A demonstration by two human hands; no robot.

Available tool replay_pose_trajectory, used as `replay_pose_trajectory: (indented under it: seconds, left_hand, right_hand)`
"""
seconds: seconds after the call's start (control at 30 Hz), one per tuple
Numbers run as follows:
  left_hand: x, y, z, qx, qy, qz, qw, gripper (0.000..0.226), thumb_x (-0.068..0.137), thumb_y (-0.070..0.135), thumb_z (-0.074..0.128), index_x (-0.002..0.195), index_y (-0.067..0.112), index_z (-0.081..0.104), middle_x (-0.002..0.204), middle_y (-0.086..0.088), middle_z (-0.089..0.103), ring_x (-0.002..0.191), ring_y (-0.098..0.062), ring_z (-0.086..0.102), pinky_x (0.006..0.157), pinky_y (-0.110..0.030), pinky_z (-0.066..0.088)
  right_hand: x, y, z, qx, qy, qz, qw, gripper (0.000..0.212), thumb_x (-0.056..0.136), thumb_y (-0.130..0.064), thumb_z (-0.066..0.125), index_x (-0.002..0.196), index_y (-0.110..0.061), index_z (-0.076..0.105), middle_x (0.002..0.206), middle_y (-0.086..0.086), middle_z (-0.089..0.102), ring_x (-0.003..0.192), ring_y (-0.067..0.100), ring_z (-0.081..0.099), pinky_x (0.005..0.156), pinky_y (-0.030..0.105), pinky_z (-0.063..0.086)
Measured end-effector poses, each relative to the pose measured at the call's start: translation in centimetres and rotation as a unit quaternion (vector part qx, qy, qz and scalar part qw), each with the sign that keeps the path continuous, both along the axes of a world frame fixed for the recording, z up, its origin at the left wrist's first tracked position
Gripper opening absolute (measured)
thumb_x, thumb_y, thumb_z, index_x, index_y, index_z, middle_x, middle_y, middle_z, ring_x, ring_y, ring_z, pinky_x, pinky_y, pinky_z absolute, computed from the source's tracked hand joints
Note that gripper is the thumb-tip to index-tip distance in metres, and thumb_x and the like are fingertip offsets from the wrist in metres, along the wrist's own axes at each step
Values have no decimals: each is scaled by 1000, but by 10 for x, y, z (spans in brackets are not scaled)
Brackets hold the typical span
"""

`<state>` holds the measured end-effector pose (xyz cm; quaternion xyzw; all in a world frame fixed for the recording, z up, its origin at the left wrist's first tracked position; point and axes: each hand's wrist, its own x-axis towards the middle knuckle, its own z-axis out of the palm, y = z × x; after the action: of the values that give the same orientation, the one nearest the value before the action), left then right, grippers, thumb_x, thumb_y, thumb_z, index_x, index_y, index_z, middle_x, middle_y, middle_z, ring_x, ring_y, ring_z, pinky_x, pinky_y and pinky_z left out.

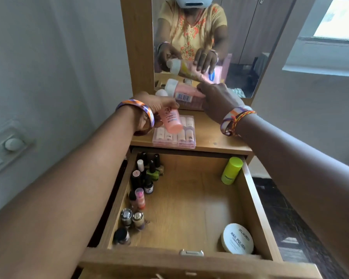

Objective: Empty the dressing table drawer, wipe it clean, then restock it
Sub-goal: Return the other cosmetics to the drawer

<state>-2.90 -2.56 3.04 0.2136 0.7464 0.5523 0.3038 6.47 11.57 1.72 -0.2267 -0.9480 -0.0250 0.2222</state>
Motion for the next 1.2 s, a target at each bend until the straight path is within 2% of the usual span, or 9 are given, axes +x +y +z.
replay_pose_trajectory:
  seconds: [0.1, 0.23, 0.4, 0.47, 0.57, 0.8, 1.0, 1.07, 1.2]
  left_hand:
    - [5, -18, 2, 1, 0, 10, 1000, 43, 80, 16, 70, 117, 1, 54, 75, -7, 58, 62, -14, 56, 47, -21, 49]
    - [12, -38, -3, 2, -14, 22, 1000, 48, 81, 13, 69, 123, -1, 51, 79, -8, 59, 61, -14, 56, 35, -15, 47]
    - [7, -54, -19, -9, 8, 57, 998, 45, 77, 10, 69, 117, -1, 54, 102, -18, 63, 67, -22, 61, 63, -32, 56]
    - [6, -60, -23, -23, 27, 55, 998, 36, 76, 11, 69, 108, 0, 56, 98, -18, 62, 66, -21, 61, 57, -29, 55]
    - [4, -65, -28, -45, 33, 34, 998, 46, 76, 14, 71, 116, 1, 53, 100, -18, 63, 72, -23, 61, 56, -28, 48]
    - [13, -66, -37, -65, 26, -69, 995, 36, 80, 12, 69, 111, -1, 55, 78, -10, 60, 64, -17, 60, 43, -18, 52]
    - [18, -63, -48, -93, 24, -106, 990, 25, 81, 12, 69, 100, 3, 57, 73, -8, 61, 39, -6, 62, 36, -13, 47]
    - [17, -62, -52, -101, 31, -109, 988, 28, 80, 13, 70, 103, 2, 58, 73, -8, 62, 44, -9, 63, 36, -12, 46]
    - [18, -59, -55, -109, 23, -127, 986, 29, 81, 13, 70, 105, 2, 59, 76, -8, 63, 62, -16, 60, 37, -12, 46]
  right_hand:
    - [21, -14, 14, -16, -21, 6, 1000, 28, 93, -12, 49, 120, -8, 57, 119, 14, 61, 104, 30, 61, 70, 27, 46]
    - [43, -30, 20, -69, -49, 20, 996, 26, 90, -12, 51, 113, -11, 64, 107, 11, 66, 91, 27, 64, 76, 39, 57]
    - [60, -44, 23, -68, -176, 35, 981, 28, 89, -14, 51, 113, -10, 65, 96, 5, 63, 86, 22, 58, 71, 30, 48]
    - [66, -54, 23, -75, -229, 38, 970, 32, 91, -16, 48, 121, -13, 61, 96, -1, 58, 86, 17, 53, 71, 26, 42]
    - [73, -73, 13, -87, -295, 59, 950, 34, 93, -16, 46, 124, -13, 59, 109, 4, 65, 92, 18, 58, 77, 27, 49]
    - [67, -96, -55, -161, -419, 101, 888, 30, 94, -14, 44, 119, -7, 60, 111, 13, 66, 84, 23, 57, 61, 20, 41]
    - [55, -95, -94, -246, -439, 125, 855, 35, 92, -11, 43, 124, -13, 58, 121, 8, 62, 94, 18, 55, 80, 27, 46]
    - [53, -95, -102, -267, -451, 132, 841, 37, 92, -10, 42, 125, -15, 58, 123, 8, 60, 95, 17, 55, 81, 28, 47]
    - [50, -90, -115, -332, -478, 114, 805, 41, 92, -5, 40, 129, -15, 54, 121, 9, 61, 82, 11, 56, 60, 13, 46]
